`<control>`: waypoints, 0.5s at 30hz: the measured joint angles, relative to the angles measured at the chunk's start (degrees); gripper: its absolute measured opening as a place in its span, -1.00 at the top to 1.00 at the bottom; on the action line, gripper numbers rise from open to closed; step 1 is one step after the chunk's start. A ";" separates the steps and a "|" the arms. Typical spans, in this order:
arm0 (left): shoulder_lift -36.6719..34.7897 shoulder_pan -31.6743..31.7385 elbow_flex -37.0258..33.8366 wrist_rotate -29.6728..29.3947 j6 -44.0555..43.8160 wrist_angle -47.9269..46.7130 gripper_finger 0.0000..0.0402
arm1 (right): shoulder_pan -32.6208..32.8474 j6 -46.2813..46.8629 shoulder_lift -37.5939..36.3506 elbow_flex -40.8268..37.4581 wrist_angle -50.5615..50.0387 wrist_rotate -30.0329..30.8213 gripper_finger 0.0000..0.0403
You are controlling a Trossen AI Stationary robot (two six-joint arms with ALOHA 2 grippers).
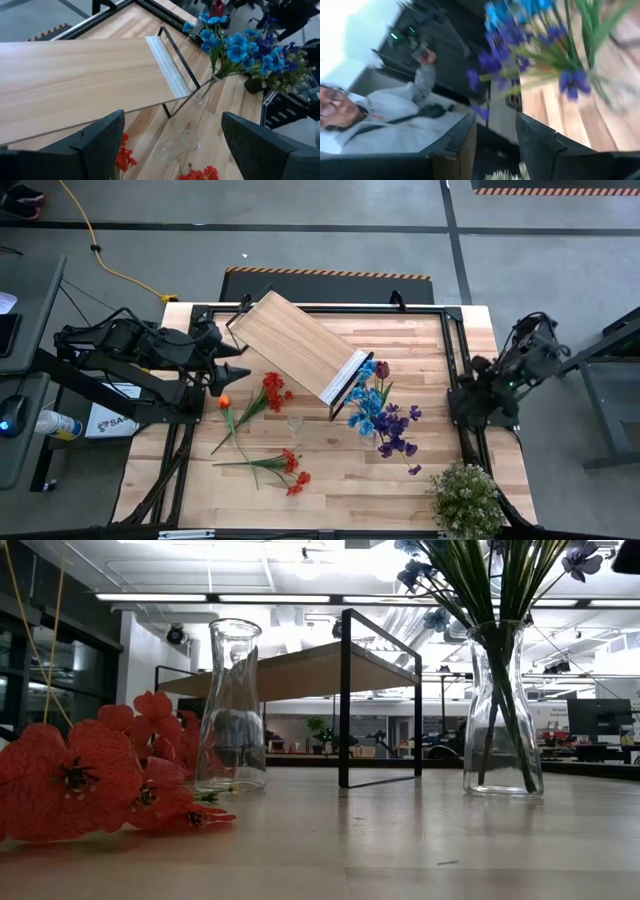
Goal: Pick and place flowers into a vace then onto a shelf
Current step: Put the orange flower into the left transparent vase
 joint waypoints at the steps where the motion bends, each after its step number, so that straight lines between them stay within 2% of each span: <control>1: 0.02 0.00 0.00 0.25 0.00 -0.44 -0.83 | -0.02 -1.86 -0.74 0.00 0.99 0.82 0.36; 7: 0.02 0.00 0.00 1.78 -0.70 -2.69 -0.83 | -0.02 -17.25 -3.83 0.00 11.43 4.64 0.36; 15: 2.10 0.00 0.01 3.55 -7.39 -9.10 -0.83 | -0.02 -37.62 -4.43 0.00 28.99 3.41 0.36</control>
